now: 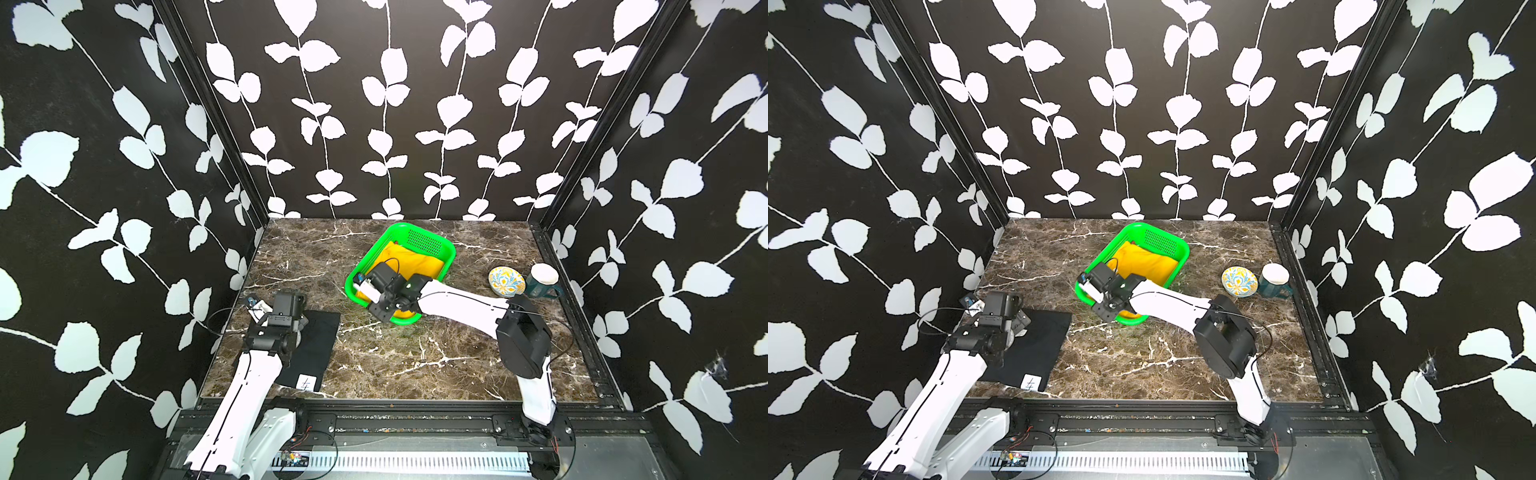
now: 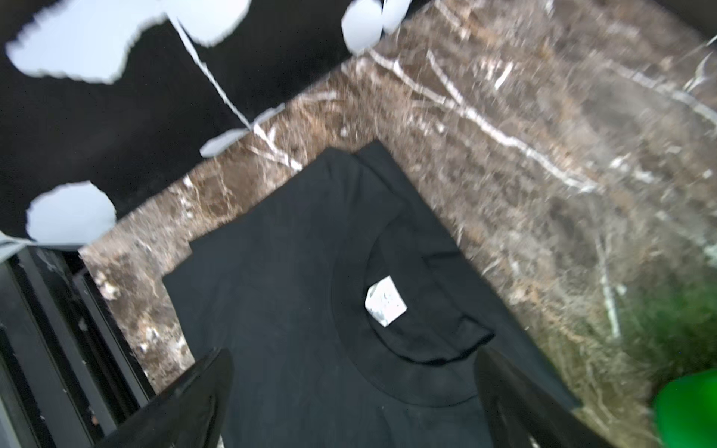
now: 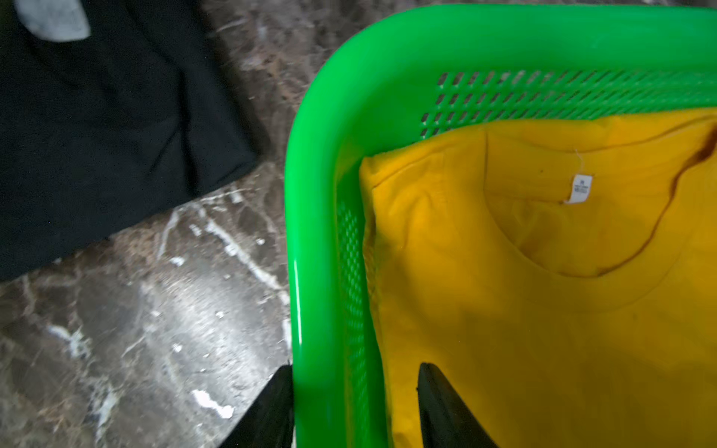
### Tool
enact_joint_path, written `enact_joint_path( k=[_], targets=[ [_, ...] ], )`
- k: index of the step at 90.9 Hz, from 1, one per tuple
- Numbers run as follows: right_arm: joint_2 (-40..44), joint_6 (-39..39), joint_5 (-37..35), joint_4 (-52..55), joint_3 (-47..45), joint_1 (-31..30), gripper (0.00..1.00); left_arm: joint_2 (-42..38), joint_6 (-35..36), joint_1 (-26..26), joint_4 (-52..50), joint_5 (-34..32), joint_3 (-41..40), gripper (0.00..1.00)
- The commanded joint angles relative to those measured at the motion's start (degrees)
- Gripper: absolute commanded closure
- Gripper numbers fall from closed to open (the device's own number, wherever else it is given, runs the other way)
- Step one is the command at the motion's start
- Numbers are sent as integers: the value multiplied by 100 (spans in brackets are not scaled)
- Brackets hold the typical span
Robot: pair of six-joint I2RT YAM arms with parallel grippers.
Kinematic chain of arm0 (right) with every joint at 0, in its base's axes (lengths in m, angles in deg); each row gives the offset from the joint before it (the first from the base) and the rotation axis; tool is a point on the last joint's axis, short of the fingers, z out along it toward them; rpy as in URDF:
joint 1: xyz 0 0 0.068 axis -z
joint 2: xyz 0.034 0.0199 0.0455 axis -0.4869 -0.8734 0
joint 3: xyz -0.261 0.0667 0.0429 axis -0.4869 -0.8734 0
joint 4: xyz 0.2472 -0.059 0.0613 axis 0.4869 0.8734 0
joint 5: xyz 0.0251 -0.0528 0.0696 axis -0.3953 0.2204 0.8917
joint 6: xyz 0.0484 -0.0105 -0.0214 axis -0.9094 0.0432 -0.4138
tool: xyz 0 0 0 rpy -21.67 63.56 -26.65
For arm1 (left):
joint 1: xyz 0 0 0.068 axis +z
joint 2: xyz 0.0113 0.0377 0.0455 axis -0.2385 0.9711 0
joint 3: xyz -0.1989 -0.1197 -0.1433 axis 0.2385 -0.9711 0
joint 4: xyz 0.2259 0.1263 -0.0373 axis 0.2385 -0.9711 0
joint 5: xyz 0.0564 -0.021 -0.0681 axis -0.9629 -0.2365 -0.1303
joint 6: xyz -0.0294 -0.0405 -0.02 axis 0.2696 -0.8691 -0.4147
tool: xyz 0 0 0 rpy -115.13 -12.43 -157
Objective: Put the folded t-shirts into the basket
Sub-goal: Move the bin to the center of the board, then move the T-shirt to the center of the board.
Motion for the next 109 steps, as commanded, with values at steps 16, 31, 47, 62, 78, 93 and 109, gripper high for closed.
enact_joint_path(
  k=[16, 31, 47, 62, 78, 93, 109],
  targets=[
    [-338, -742, -495, 70, 1140, 241, 46, 10, -117, 43, 296, 279, -124, 2],
    [-259, -998, -276, 448, 1396, 66, 46, 46, -195, 43, 277, 298, -113, 2],
    [461, -815, -208, -767, 302, -926, 45, 309, -345, 78, -112, -396, 379, 2],
    [306, -1831, 377, -2422, -540, -1511, 47, 628, -95, 242, -178, -154, 985, 2],
    [-632, -1955, 434, -2795, -57, -2032, 47, 688, 212, 827, -64, 359, 1268, 2],
    [-1472, -1886, 229, -2870, 439, -2295, 46, 870, 459, 1085, -38, 715, 1424, 2],
    [-1696, -2025, 194, -2797, 102, -2300, 46, 935, 579, 1106, 93, 952, 1383, 2]
  ],
)
